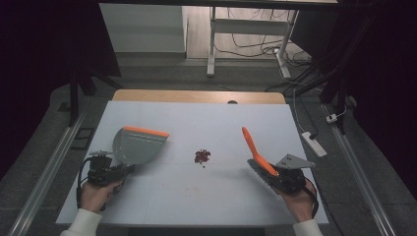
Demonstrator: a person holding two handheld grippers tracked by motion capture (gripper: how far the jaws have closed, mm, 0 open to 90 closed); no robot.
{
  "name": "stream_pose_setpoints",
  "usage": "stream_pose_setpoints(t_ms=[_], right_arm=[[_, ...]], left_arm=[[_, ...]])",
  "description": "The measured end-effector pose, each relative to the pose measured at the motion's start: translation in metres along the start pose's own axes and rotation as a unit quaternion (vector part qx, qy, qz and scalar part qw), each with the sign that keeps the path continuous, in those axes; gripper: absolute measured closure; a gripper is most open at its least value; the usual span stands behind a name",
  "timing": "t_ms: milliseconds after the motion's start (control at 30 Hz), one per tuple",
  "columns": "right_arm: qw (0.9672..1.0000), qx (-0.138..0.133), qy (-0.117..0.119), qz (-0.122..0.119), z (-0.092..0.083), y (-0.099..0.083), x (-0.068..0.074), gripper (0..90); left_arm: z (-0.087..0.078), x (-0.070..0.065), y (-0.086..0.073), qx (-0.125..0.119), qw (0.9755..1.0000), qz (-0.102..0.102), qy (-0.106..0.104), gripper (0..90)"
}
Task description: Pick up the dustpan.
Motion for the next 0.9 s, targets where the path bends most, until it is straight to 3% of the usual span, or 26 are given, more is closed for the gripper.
stream_pose_setpoints(t_ms=[333,500,767,900], right_arm=[[1.0000,0.001,-0.006,-0.007,0.002,0.002,0.000,70.1],[0.9999,-0.003,-0.014,-0.004,0.001,0.003,0.000,70.1],[0.9996,-0.001,-0.023,-0.014,0.000,0.007,-0.001,70.1],[0.9996,-0.008,-0.025,-0.011,-0.002,0.010,-0.001,70.1]], left_arm=[[0.008,0.000,0.012,-0.003,0.9987,0.047,-0.020,62.5],[0.013,-0.002,0.027,-0.015,0.9961,0.078,-0.037,62.5],[0.015,-0.002,0.040,-0.020,0.9932,0.090,-0.070,62.5],[0.013,-0.004,0.040,-0.020,0.9916,0.106,-0.072,62.5]])
Point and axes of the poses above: each handheld gripper's, and its own axes: z roughly forward along the jaws, y roughly out of its top, x roughly to its left, the point moved 10 cm from there along z, roughly forward along the jaws, and after that the axes turned 5 degrees about -x, right-handed, at the moved point
